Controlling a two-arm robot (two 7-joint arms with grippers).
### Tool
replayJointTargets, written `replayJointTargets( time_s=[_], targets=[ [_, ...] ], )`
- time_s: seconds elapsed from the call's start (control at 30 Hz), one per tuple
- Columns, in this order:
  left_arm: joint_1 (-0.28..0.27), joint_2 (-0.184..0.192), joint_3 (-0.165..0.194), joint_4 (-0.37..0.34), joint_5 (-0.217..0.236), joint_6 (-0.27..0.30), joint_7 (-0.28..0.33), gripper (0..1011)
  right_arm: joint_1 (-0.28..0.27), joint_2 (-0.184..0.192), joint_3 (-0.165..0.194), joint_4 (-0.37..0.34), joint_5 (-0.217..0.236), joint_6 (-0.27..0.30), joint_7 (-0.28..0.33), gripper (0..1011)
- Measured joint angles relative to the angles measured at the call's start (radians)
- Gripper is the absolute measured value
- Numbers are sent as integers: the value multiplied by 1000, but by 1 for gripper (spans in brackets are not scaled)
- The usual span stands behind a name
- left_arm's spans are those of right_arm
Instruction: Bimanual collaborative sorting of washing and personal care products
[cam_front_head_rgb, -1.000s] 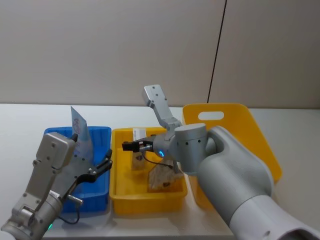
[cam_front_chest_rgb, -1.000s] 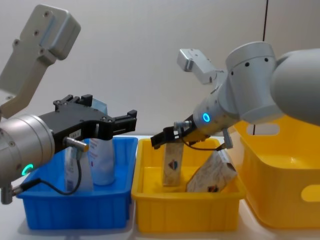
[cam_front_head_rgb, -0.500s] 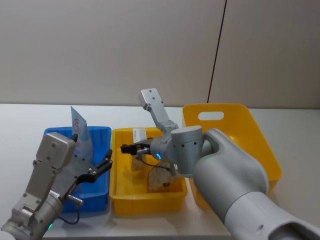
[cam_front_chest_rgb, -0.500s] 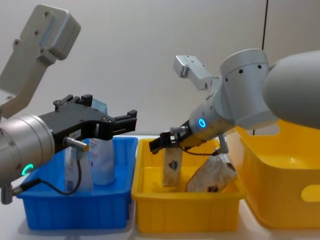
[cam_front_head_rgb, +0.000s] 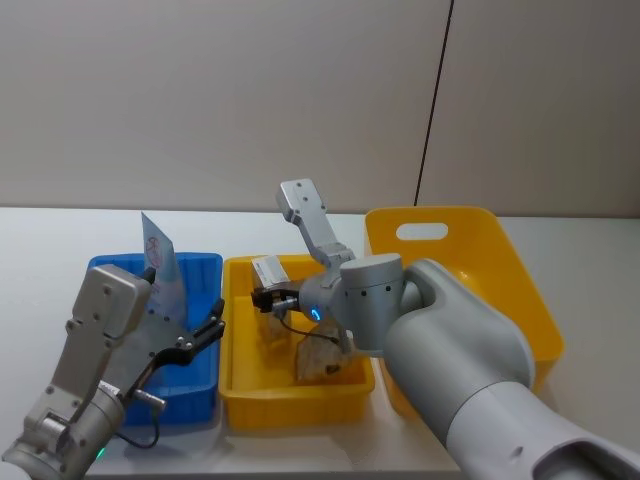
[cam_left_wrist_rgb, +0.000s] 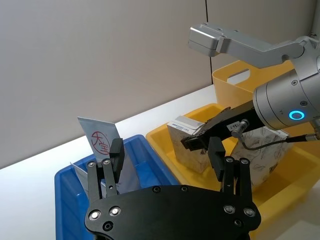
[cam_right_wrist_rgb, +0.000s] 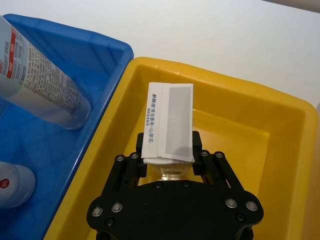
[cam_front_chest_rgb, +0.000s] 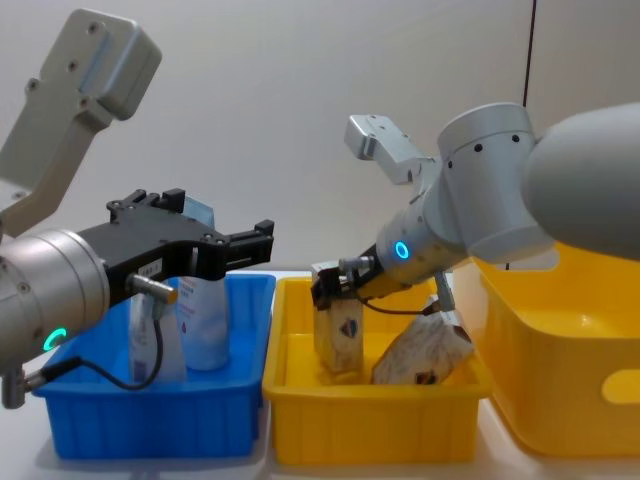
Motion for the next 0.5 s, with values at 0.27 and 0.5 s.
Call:
replayJointTargets(
  time_s=[0.27, 0.5],
  targets=[
    [0, 0, 0, 0, 0, 0, 0, 1001, 3, -1, 1, 6, -1, -3, 1, 337],
    [0, 0, 0, 0, 0, 0, 0, 1002, 4, -2, 1, 9, -1, -4, 1, 306]
  ],
)
